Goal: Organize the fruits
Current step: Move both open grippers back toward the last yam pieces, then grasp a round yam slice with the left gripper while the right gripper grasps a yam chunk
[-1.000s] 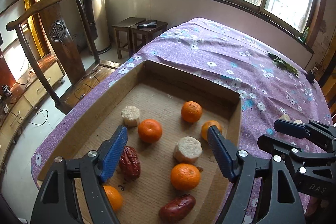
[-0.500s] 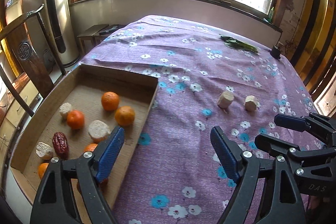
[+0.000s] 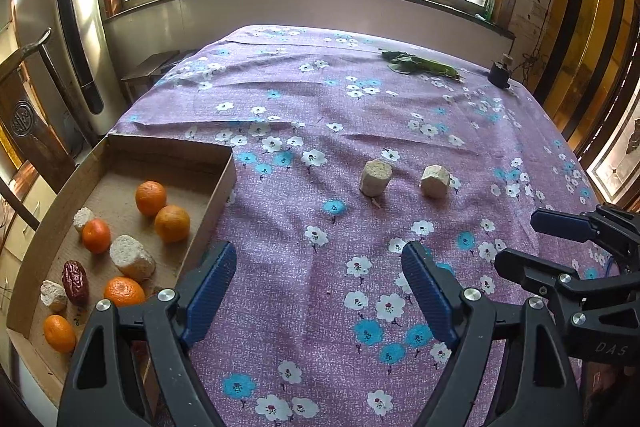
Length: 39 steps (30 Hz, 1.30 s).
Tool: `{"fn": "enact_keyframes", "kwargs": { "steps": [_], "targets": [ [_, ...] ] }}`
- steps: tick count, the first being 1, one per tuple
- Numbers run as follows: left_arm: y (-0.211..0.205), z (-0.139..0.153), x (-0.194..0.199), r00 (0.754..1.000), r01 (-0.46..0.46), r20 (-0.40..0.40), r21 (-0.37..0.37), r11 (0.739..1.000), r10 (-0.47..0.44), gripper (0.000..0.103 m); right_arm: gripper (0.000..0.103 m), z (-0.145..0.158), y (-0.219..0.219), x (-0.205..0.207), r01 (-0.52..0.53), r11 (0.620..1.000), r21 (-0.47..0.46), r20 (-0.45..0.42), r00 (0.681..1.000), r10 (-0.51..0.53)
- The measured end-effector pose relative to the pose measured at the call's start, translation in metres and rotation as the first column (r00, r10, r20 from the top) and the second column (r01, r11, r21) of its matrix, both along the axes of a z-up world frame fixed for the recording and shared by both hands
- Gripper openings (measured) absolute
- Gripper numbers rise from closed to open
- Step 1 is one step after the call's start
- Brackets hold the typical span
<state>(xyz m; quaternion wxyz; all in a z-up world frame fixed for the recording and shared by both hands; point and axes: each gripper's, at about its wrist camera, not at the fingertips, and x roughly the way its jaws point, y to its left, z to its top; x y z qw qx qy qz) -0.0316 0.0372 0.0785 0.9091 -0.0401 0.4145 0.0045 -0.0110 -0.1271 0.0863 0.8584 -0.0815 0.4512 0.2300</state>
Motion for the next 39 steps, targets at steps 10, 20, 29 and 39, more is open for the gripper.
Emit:
{"fn": "enact_keyframes", "kwargs": {
  "steps": [10,20,29,39],
  "targets": [
    [-0.004,-0.015,0.024,0.999,0.009,-0.046,-0.019,1.000,-0.009,0.084,0.067,-0.015,-0.005,0.035,0.011,0.999,-0.051,-0.027,1.000,-0.012],
    [-0.002,-0.023,0.040,0.997,-0.003,-0.077,-0.021,1.000,0.002,0.084,0.067,-0.029,-0.006,0.098,0.048,0.996,-0.070,-0.039,0.998,-0.051],
    [0.007,-0.032,0.051,0.994,-0.037,-0.103,-0.026,0.999,0.034,0.084,0.067,-0.045,-0.005,0.142,0.070,0.992,-0.105,-0.089,0.993,-0.079],
    [0.010,-0.034,0.054,0.994,-0.049,-0.104,-0.035,0.998,0.045,0.084,0.067,-0.041,0.008,0.101,-0.050,0.996,-0.075,-0.105,0.994,0.042]
  ]
}}
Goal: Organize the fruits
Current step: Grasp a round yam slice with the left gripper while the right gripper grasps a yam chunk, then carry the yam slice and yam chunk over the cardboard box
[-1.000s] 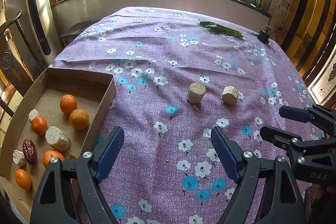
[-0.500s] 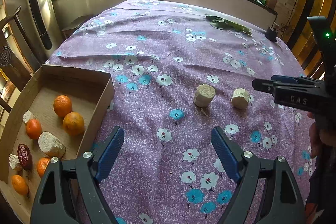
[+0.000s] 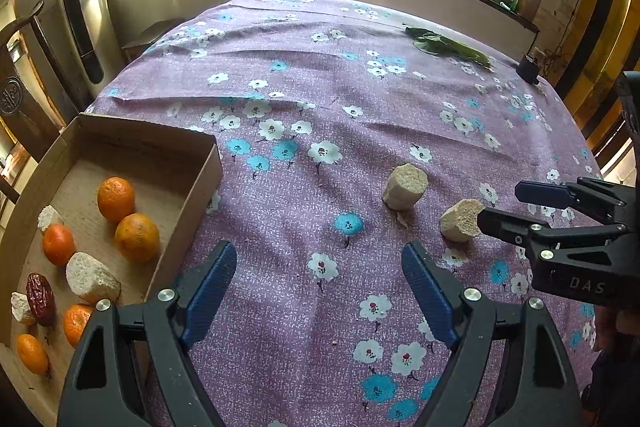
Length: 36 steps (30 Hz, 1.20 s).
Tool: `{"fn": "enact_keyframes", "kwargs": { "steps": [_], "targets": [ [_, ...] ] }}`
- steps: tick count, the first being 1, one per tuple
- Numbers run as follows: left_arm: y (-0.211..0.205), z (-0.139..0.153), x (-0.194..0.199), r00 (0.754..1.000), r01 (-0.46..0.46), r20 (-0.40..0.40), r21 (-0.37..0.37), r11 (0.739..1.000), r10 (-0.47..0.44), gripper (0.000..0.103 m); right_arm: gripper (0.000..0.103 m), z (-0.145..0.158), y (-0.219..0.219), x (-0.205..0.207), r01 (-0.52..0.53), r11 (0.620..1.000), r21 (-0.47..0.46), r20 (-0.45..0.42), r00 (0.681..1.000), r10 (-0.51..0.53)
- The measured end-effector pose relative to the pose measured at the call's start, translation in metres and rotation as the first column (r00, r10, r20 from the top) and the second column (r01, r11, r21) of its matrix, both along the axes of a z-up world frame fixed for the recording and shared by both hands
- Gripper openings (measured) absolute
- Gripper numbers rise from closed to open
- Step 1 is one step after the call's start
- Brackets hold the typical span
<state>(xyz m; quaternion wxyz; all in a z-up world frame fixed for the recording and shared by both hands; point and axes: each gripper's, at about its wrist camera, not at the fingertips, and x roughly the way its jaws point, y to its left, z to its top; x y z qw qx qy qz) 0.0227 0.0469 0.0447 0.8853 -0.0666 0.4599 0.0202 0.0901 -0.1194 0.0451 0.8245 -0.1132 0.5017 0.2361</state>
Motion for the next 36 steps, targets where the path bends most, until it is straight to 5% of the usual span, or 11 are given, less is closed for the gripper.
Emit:
{"fn": "enact_keyframes", "kwargs": {
  "steps": [6,8,9,10,14,27,28,29,31,36],
  "targets": [
    [0.000,0.002,-0.001,1.000,-0.006,0.004,0.003,1.000,0.006,0.084,0.067,-0.012,0.019,-0.004,-0.055,0.998,-0.021,-0.006,0.998,0.055],
    [0.001,0.003,-0.001,1.000,-0.012,0.006,0.008,1.000,0.012,0.084,0.052,-0.020,0.026,-0.002,-0.076,0.997,-0.017,-0.025,0.997,0.076],
    [0.002,0.003,-0.001,1.000,-0.017,0.007,0.009,1.000,0.017,0.084,0.037,-0.024,0.029,0.000,-0.086,0.996,-0.017,-0.039,0.996,0.085],
    [0.002,0.004,0.000,1.000,-0.019,0.006,0.008,1.000,0.019,0.084,0.035,-0.025,0.030,0.000,-0.090,0.996,-0.019,-0.031,0.995,0.090],
    [-0.003,0.006,0.006,1.000,-0.009,0.007,0.014,1.000,0.009,0.084,0.035,-0.017,0.026,-0.007,-0.133,0.991,-0.026,-0.025,0.991,0.132],
    [-0.050,-0.018,0.060,0.996,0.084,-0.032,0.047,0.995,-0.082,0.083,0.035,0.001,-0.030,-0.010,-0.045,0.998,-0.043,-0.001,0.999,0.045],
    [-0.050,-0.021,0.062,0.996,0.086,-0.036,0.042,0.995,-0.085,0.071,0.035,0.001,-0.030,-0.011,-0.044,0.998,-0.042,-0.002,0.999,0.044],
    [-0.050,-0.025,0.064,0.995,0.085,-0.046,0.045,0.995,-0.083,0.048,0.035,0.001,-0.030,-0.010,-0.045,0.998,-0.041,-0.003,0.999,0.044],
    [-0.048,-0.030,0.065,0.994,0.096,-0.050,0.020,0.995,-0.095,0.029,0.035,0.002,-0.030,-0.011,-0.044,0.998,-0.036,-0.003,0.999,0.044],
    [-0.043,-0.025,0.055,0.995,0.100,-0.019,0.011,0.995,-0.100,0.027,0.035,0.005,-0.020,-0.018,-0.058,0.998,-0.039,0.000,0.998,0.058]
  ]
}}
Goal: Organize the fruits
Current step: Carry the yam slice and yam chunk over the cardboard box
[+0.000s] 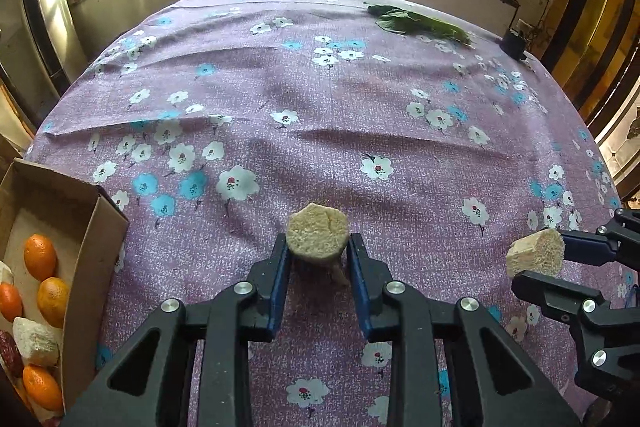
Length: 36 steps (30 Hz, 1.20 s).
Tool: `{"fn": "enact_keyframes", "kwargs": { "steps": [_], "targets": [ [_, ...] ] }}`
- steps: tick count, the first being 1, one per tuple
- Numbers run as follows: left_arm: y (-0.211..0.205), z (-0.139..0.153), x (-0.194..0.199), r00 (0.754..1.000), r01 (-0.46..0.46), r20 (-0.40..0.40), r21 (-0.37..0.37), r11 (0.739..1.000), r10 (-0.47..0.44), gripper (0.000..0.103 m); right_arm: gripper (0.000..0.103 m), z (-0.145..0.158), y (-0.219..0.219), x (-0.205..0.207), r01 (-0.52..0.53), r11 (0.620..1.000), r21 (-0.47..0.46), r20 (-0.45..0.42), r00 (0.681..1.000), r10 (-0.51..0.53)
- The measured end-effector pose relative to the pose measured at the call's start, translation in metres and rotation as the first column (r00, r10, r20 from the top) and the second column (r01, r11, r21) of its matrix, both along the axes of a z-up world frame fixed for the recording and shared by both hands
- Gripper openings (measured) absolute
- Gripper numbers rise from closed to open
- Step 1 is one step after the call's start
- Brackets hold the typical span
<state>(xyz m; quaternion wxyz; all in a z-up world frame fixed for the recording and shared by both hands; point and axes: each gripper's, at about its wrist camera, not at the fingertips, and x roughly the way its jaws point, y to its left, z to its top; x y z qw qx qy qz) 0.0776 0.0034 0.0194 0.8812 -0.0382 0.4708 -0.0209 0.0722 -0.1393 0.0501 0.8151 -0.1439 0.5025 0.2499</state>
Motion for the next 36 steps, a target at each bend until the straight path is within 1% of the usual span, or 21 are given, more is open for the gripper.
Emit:
{"fn": "enact_keyframes", "kwargs": {
  "steps": [6,11,22,28,36],
  "targets": [
    [0.014,0.021,-0.030,0.999,0.000,0.045,-0.028,1.000,0.002,0.027,0.035,0.009,0.016,-0.014,-0.004,1.000,0.017,0.013,1.000,0.004],
    [0.033,0.035,-0.061,0.996,-0.019,0.083,-0.034,0.999,0.021,0.027,0.036,0.018,0.041,-0.032,-0.019,0.998,0.064,0.033,0.999,0.017],
    [0.081,0.042,-0.121,0.986,-0.103,0.130,0.022,0.994,0.100,0.027,0.036,0.007,0.089,-0.072,-0.076,0.987,0.145,0.030,0.997,0.072],
    [0.102,0.046,-0.142,0.977,-0.154,0.156,0.048,0.987,0.145,0.027,0.036,0.005,0.105,-0.086,-0.101,0.979,0.177,0.036,0.995,0.096],
    [0.129,0.049,-0.160,0.965,-0.211,0.168,0.054,0.976,0.199,0.027,0.036,0.008,0.132,-0.099,-0.158,0.971,0.178,0.048,0.987,0.152]
  ]
}}
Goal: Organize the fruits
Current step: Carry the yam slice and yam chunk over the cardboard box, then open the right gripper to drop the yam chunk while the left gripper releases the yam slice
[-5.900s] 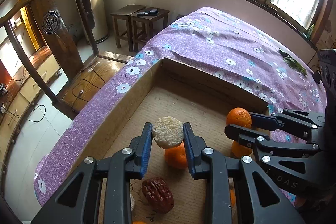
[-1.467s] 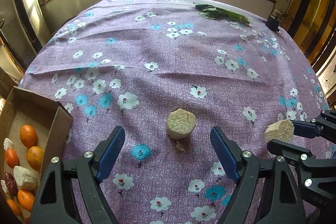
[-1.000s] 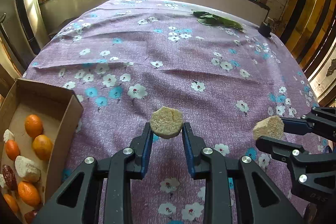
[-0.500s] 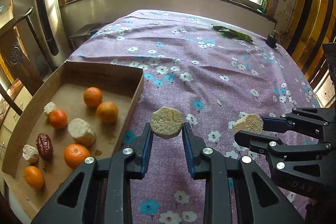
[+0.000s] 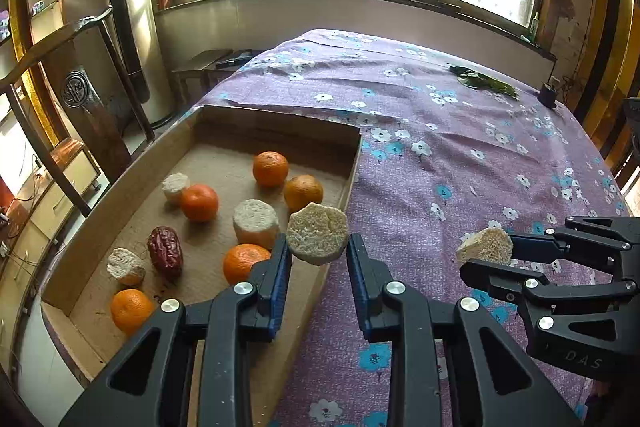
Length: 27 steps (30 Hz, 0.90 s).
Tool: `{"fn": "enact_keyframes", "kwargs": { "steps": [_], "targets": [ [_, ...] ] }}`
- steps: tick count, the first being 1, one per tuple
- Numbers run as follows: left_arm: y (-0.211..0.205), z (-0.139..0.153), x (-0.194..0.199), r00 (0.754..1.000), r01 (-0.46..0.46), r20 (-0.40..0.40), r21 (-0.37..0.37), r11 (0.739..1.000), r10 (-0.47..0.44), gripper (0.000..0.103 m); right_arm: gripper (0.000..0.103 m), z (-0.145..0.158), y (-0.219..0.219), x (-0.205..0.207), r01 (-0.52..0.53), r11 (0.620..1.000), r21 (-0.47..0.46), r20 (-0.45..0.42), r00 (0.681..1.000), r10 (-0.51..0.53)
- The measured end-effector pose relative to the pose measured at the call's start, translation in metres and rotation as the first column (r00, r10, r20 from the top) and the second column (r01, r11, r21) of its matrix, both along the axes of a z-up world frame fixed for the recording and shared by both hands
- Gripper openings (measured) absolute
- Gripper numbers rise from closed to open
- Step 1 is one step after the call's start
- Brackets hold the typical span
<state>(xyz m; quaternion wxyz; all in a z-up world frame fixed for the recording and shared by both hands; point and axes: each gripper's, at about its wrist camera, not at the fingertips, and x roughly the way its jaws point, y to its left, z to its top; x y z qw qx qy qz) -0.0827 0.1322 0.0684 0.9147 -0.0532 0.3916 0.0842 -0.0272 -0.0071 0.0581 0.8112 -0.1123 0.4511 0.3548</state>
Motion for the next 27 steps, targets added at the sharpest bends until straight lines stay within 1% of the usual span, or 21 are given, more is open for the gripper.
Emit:
{"fn": "enact_keyframes", "kwargs": {
  "steps": [5,8,15,20,27],
  "targets": [
    [0.022,0.001,-0.009,0.999,-0.047,0.000,0.006,0.999,0.047,0.027,0.036,0.004,0.021,-0.003,-0.044,0.999,-0.003,0.011,0.999,0.044],
    [0.041,0.002,-0.015,0.996,-0.085,-0.001,0.004,0.996,0.085,0.027,0.036,0.007,0.038,-0.001,-0.076,0.997,-0.004,0.018,0.997,0.076],
    [0.085,-0.001,-0.020,0.987,-0.158,-0.027,-0.017,0.987,0.158,0.027,0.036,0.004,0.088,0.006,-0.156,0.987,-0.021,0.016,0.988,0.157],
    [0.096,-0.007,-0.017,0.986,-0.162,-0.051,-0.028,0.986,0.161,0.027,0.036,-0.006,0.114,0.021,-0.175,0.984,-0.044,0.000,0.985,0.175],
    [0.096,-0.016,-0.005,0.986,-0.146,-0.088,-0.031,0.989,0.143,0.027,0.036,-0.012,0.136,0.049,-0.147,0.988,-0.036,-0.023,0.989,0.147]
  ]
}}
